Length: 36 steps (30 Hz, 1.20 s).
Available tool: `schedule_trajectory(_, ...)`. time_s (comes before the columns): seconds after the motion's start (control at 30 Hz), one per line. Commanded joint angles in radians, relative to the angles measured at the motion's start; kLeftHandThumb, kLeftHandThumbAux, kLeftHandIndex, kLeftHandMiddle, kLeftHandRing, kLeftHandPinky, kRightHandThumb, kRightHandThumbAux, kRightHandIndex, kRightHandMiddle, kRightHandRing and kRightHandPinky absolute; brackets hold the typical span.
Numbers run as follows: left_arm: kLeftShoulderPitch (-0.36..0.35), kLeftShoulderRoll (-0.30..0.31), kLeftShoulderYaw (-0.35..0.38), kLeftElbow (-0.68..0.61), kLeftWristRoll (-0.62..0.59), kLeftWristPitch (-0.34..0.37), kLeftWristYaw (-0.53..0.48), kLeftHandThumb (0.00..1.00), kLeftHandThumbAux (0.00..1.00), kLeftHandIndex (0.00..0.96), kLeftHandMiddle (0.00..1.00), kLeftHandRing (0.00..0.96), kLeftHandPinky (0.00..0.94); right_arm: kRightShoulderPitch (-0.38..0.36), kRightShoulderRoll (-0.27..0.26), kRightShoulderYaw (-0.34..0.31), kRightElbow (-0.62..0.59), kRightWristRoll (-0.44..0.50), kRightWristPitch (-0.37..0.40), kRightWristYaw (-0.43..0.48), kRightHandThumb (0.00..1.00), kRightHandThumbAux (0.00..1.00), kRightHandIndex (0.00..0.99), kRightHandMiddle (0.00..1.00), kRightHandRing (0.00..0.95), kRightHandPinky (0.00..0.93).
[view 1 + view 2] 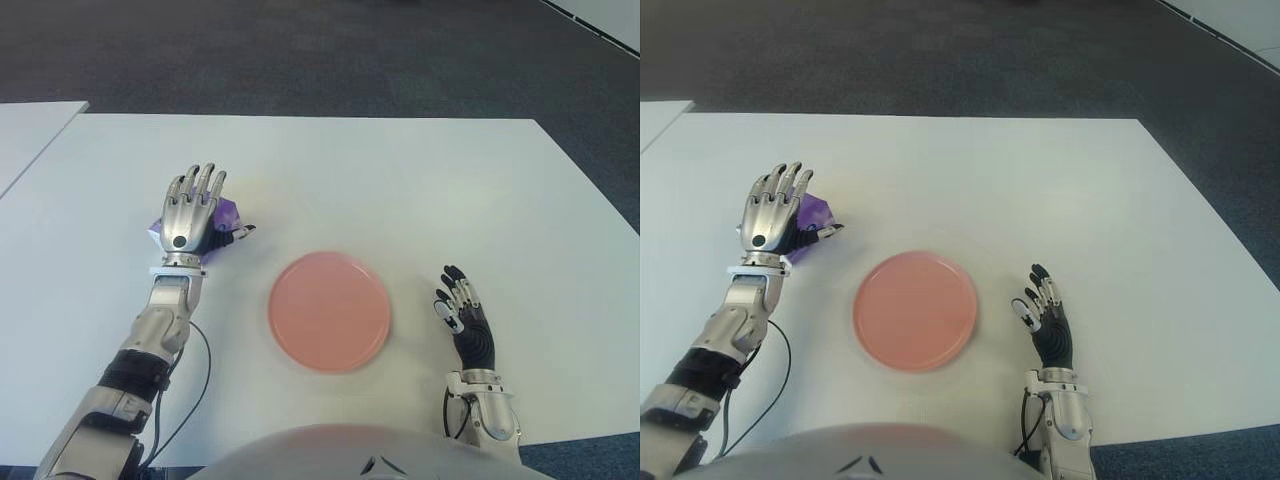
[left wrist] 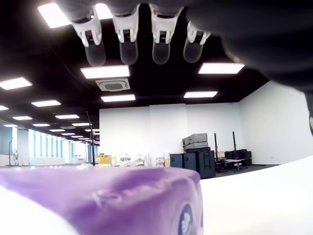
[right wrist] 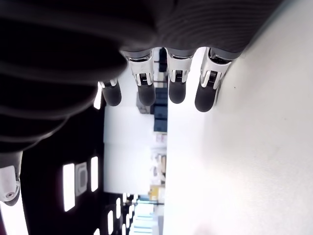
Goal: Put the tissue paper into the plate.
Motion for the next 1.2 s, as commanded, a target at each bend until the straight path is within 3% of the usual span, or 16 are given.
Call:
schedule_trajectory(0.03,-0.029,0.001,-0.021,0.057,-0.024,0.015,-0.015,0.24,0.309,0.028,0.0,0.0,0.011,0.024,0.008,-0.006,0.06,0.018,0.058,0.004,0.134,0.481,0.0,0.0,0.0,0.0)
schedule_trajectory(0.7,-0.113,-0.002,-0.083,0.215,-0.078,0.007,0.061,0.215,0.324,0.026,0.0,0.0,0.03,0.003,0.004,-0.024,0.094,0.032,0.039,0.017,0.152,0.491,0.0,0.0,0.0,0.0)
schedule_trajectory(1.2,-0.145,-0.012,-0.118,0.267,-0.087,0.042,0.087,0.205,0.328,0.033,0.0,0.0,0.043,-0.023,-0.002,-0.047,0.144,0.037,-0.006,0.039,0.146,0.495,0.0,0.0,0.0,0.0)
